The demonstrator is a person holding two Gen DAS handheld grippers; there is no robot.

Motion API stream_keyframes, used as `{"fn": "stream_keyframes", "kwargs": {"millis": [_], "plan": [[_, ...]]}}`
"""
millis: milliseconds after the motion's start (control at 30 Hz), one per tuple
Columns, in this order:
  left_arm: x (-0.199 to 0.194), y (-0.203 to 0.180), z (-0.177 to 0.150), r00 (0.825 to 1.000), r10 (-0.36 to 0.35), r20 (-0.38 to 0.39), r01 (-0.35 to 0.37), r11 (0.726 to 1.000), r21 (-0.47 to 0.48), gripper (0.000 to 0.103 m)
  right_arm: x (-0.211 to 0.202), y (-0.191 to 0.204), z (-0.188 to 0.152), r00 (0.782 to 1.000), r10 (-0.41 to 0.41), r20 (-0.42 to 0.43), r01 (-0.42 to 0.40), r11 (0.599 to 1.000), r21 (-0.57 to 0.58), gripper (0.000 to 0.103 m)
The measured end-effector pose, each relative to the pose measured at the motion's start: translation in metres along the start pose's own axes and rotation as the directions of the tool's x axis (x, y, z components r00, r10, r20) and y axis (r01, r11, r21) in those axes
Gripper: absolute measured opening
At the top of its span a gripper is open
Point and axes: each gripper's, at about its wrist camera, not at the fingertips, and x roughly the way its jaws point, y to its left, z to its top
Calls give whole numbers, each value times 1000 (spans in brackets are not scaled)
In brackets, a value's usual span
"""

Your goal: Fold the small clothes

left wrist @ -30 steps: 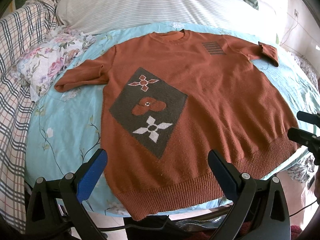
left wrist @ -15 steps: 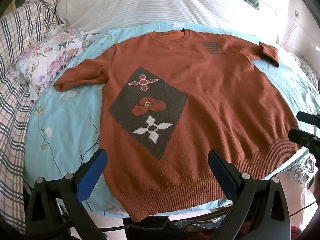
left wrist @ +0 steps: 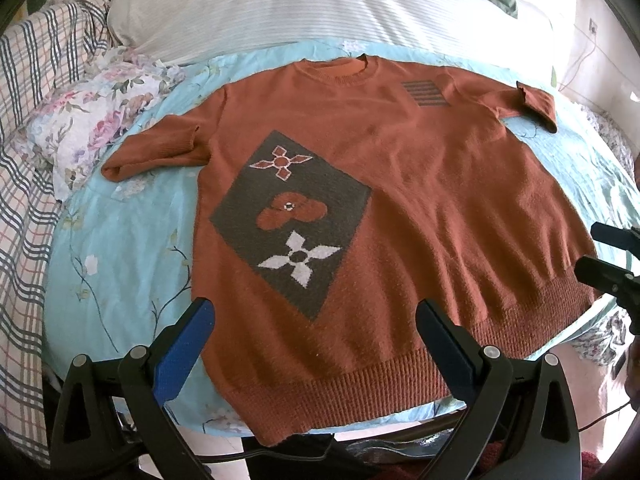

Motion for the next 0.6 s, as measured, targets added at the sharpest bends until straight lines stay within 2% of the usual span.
{"fn": "stream_keyframes", "kwargs": {"millis": [167, 333, 400, 467, 600], "plan": [[6, 3, 2, 1000, -6, 11, 6, 1000, -7, 101, 5, -9, 2, 999, -16, 48, 16, 1000, 0, 101], [15, 6, 8, 999, 14, 31, -13, 1000, -22, 101, 5, -34, 12, 997, -34, 72, 31, 999, 42, 93], [19, 8, 12, 999, 35, 24, -34, 999, -11, 101, 5, -49, 20, 995, -58, 87, 53, 997, 65, 92], [22, 11, 16, 999, 35, 27, -35, 999, -18, 101, 4, -65, 29, 991, -91, 102, 82, 993, 80, 85], [30, 13, 24, 999, 34, 19, -34, 999, -27, 101, -2, -105, 59, 974, -158, 163, 139, 983, 120, 82]]}}
